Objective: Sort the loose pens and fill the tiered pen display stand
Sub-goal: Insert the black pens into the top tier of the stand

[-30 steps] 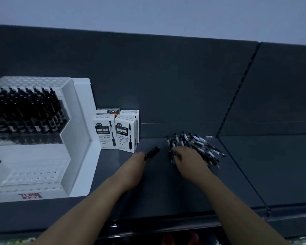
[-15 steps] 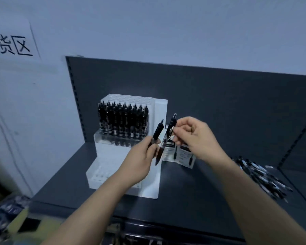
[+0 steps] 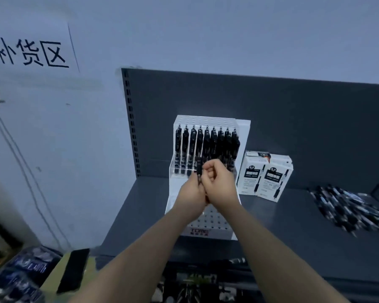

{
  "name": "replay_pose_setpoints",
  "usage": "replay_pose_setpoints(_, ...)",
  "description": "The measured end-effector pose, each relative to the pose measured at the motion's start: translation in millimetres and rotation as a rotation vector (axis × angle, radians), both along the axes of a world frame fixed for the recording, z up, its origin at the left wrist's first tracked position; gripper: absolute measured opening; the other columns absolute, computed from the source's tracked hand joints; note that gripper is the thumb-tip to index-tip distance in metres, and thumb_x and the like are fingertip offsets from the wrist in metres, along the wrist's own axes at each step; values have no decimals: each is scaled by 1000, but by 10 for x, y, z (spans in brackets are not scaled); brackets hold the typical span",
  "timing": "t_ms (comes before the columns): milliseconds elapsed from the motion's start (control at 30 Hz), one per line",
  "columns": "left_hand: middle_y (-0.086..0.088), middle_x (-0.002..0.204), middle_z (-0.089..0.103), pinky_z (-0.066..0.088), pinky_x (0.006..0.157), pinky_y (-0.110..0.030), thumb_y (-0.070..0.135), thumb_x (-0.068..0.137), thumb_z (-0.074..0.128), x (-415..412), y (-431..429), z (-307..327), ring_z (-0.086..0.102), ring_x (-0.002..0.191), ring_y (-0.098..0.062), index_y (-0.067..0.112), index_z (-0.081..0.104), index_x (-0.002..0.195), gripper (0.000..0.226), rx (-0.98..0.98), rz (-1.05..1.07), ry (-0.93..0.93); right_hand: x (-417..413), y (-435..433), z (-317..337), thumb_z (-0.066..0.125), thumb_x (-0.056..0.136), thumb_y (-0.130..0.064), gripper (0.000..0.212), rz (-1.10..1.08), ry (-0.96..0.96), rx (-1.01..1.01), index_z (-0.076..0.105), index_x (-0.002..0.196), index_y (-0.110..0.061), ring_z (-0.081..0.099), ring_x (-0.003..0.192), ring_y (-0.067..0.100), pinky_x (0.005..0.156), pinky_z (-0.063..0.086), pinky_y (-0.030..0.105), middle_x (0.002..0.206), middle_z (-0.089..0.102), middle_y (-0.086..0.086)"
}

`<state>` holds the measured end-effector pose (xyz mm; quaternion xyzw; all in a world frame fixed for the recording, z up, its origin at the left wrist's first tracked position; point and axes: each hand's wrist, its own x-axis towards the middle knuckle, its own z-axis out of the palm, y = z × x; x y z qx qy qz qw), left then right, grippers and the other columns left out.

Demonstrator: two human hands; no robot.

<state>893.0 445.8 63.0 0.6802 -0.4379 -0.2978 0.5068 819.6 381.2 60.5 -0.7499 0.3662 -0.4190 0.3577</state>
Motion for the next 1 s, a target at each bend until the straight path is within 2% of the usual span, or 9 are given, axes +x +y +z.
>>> replay_pose_setpoints(67, -8, 79, 58, 54, 57, -33, 18, 102, 34, 114, -34, -21, 56, 62, -14, 7, 49, 96, 19, 11, -32, -32, -67, -47, -13, 52, 95, -8, 11, 7, 32, -30, 59, 97, -17, 50, 59, 0, 61, 49, 23, 70, 55, -4)
replay_pose_setpoints(100, -10, 83, 61, 54, 65, -39, 17, 102, 35, 160, -46, -30, 56, 67, -19, 6, 49, 101, 18, 3, -34, -12, -106, -87, -10, 52, 95, -10, 12, -9, 59, -53, 60, 99, -18, 53, 64, 1, 64, 52, 27, 74, 58, -4)
replay_pose_setpoints(200, -8, 84, 62, 51, 68, -37, 18, 102, 36, 185, -46, -69, 56, 69, -18, 7, 50, 103, 18, -2, -44, -7, -217, -152, -8, 53, 94, -14, 16, -34, 199, -151, 66, 104, -17, 61, 77, 11, 73, 54, 36, 81, 64, -8)
replay_pose_setpoints(333, -6, 83, 63, 52, 71, -42, 22, 102, 37, 123, -22, -108, 60, 71, -19, 7, 50, 99, 21, -20, -33, -61, -394, -189, -56, 56, 92, -18, 16, -9, 361, -284, 71, 97, -17, 61, 81, 12, 76, 54, 36, 89, 69, -5)
replay_pose_setpoints(467, -5, 84, 62, 50, 67, -39, 19, 101, 38, 45, 107, -189, 58, 71, -19, 13, 50, 98, 14, -22, -1, -103, -685, -198, -175, 59, 92, -21, 15, 53, 456, -271, 71, 99, -16, 61, 84, 10, 79, 54, 34, 92, 70, -7)
replay_pose_setpoints(600, -3, 88, 61, 47, 65, -34, 18, 101, 36, -138, 283, -295, 56, 73, -18, 17, 49, 103, 13, 2, 50, -142, -982, -127, -332, 67, 88, -29, 17, 211, 593, -261, 71, 101, -19, 61, 88, 11, 81, 54, 36, 97, 69, -5)
replay_pose_setpoints(767, 1, 90, 63, 47, 63, -29, 20, 103, 35, -361, 529, -468, 61, 77, -17, 19, 48, 107, 14, 46, 133, -261, -1232, 79, -459, 66, 87, -36, 14, 340, 691, -295, 71, 96, -26, 55, 88, 7, 78, 50, 28, 110, 55, -13)
replay_pose_setpoints(900, 3, 83, 65, 42, 60, -22, 18, 102, 37, -444, 707, -607, 62, 73, -12, 16, 49, 102, 13, 50, 202, -294, -1262, 185, -617, 62, 90, -35, 26, 457, 885, -297, 71, 108, -19, 58, 97, 17, 82, 52, 37, 109, 61, -2)
replay_pose_setpoints(1000, 5, 82, 64, 43, 60, -22, 19, 102, 38, -468, 802, -667, 63, 76, -19, 14, 50, 98, 15, 65, 242, -299, -1248, 202, -713, 60, 91, -28, 25, 500, 967, -282, 71, 112, -20, 60, 100, 22, 84, 52, 36, 109, 65, 3)
